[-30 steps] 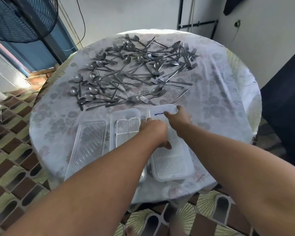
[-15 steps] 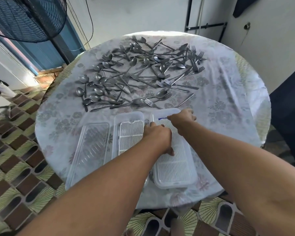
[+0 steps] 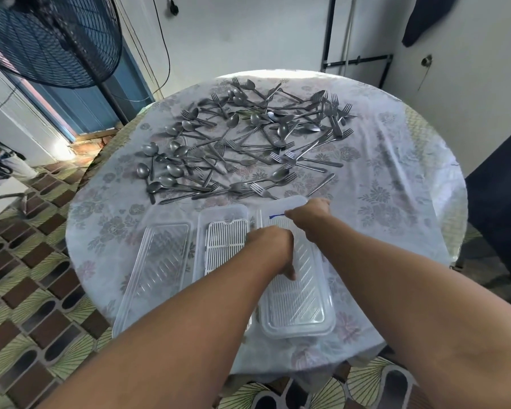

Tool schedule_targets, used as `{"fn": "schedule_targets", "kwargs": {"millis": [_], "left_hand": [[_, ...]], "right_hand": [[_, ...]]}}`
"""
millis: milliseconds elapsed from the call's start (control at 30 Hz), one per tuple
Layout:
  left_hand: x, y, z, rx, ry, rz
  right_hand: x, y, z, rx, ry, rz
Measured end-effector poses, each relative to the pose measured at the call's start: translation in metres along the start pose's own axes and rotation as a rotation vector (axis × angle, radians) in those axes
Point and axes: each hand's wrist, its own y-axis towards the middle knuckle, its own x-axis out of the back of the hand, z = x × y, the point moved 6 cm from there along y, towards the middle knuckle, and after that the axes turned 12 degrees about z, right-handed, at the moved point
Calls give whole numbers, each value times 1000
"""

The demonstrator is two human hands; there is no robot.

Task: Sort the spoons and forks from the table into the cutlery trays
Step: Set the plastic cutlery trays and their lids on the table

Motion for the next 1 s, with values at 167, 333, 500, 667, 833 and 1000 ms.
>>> {"fn": "schedule_targets", "kwargs": {"millis": [167,333,500,667,833,1000], "left_hand": [[-20,-4,-18,-34,-37,12],[-34,-2,-34,-7,-359,-96],[-28,-4,-33,-5,-620,-181],[4,-27,-5,-42,-735,-395],[21,-54,70,98,-840,-565],[22,-77,158,147,-840,-657]], "right_hand": [[17,-5,-5,65,35,-6],[26,-17,9,167,-73,-22],[25,-25,9,244,-70,-5],[15,-41,26,279,-3,80],[3,-53,44,277,-26,-76],[-27,-75,80,407,-29,-61]]}}
